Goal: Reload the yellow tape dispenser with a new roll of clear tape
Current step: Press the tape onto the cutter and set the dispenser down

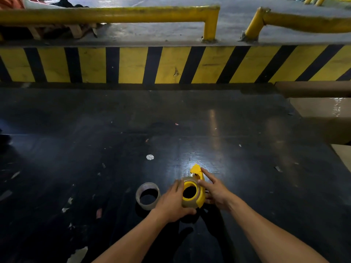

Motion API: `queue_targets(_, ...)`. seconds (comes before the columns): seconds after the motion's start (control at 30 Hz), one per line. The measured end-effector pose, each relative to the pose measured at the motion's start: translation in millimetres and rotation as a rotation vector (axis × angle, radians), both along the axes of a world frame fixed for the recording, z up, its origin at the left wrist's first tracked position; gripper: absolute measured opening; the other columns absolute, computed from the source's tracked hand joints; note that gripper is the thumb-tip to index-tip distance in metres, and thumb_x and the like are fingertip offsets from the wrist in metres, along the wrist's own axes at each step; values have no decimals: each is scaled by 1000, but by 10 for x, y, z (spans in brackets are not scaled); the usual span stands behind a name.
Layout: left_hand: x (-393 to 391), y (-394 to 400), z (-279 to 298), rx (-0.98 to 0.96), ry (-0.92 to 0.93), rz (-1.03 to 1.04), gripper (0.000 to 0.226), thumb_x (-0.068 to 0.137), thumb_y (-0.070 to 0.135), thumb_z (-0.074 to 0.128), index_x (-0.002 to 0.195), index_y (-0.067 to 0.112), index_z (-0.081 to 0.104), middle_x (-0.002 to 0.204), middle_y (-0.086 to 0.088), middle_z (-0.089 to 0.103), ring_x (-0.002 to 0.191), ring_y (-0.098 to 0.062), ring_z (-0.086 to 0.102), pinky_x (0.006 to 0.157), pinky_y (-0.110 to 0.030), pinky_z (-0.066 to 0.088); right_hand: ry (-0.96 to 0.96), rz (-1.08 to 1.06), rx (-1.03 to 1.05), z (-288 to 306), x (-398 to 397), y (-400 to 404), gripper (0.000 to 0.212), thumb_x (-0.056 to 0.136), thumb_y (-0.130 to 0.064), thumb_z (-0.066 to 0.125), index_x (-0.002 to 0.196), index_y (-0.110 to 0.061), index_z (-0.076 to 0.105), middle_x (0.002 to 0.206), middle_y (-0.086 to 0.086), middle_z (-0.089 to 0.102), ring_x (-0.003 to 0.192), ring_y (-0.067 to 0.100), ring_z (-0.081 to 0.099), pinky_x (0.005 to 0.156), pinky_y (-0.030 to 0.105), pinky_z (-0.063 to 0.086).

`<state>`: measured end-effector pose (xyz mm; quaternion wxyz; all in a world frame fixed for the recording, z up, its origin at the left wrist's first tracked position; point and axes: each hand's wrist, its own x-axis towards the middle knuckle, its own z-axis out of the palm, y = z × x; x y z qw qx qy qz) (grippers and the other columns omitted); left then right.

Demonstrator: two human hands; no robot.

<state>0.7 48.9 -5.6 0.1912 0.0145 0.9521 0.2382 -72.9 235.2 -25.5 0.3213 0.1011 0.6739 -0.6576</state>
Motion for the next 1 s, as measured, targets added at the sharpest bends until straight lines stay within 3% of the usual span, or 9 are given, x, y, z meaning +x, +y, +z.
queue_targets(0.13,-56,99,-53,76,49,85,107,75,53,81,158,19,23,165,-4,29,143,-28,42,109,-39,42,0,54,71,-64,-27,58,47,94,-29,64,119,-66,51,90,8,76,70,20,70,61,34,57)
queue_targets(0.27,-103,142,-57,82,70,151,99,68,51,86,150,18,40,152,-4,41,128,-29,54,103,-42,49,124,170,184,-18,-125,-5,52,97,-33,58,141,-55,40,132,-4,58,106,21,69,85,41,59)
queue_targets(0.37,-119,193,-67,70,80,159,96,68,49,87,147,16,44,146,-5,43,127,-28,51,103,-40,48,197,171,259,-40,-177,-54,54,99,-23,54,146,-45,39,144,1,47,98,20,66,89,42,57)
queue_targets(0.5,-117,287,-105,40,79,170,98,67,48,87,147,14,41,146,-6,40,130,-27,45,104,-39,47,249,146,341,-123,-148,-42,54,100,-16,50,149,-36,39,159,7,35,117,26,63,99,43,54)
queue_targets(0.6,-91,276,-141,41,82,182,99,68,51,85,148,17,39,149,-3,38,131,-26,46,102,-41,50,281,130,393,-88,-85,-94,52,101,-15,45,150,-33,38,159,11,36,125,28,58,102,35,49)
queue_targets(0.7,-69,275,-179,50,98,177,101,71,52,82,152,18,33,156,-1,33,135,-26,47,101,-43,51,298,137,454,-60,-74,-132,54,102,-15,42,154,-25,31,157,18,39,135,33,49,111,41,41)
queue_targets(0.83,-79,229,-176,123,34,138,100,78,51,78,156,15,27,166,-7,21,151,-28,27,117,-46,36,278,187,558,26,-9,-183,61,103,-27,44,158,-17,19,162,16,30,143,34,39,114,42,34)
queue_targets(0.9,-65,155,-88,151,36,127,80,87,50,69,153,20,35,164,-10,29,152,-31,26,119,-47,33,295,202,609,77,51,-205,59,102,-29,44,156,-14,24,159,16,36,141,35,42,113,45,38)
queue_targets(1.0,9,-29,39,181,197,180,44,96,31,57,140,23,54,149,-6,53,136,-30,51,107,-45,47,327,198,677,135,140,-238,45,97,-20,46,141,-11,45,144,18,54,126,36,54,104,46,45)
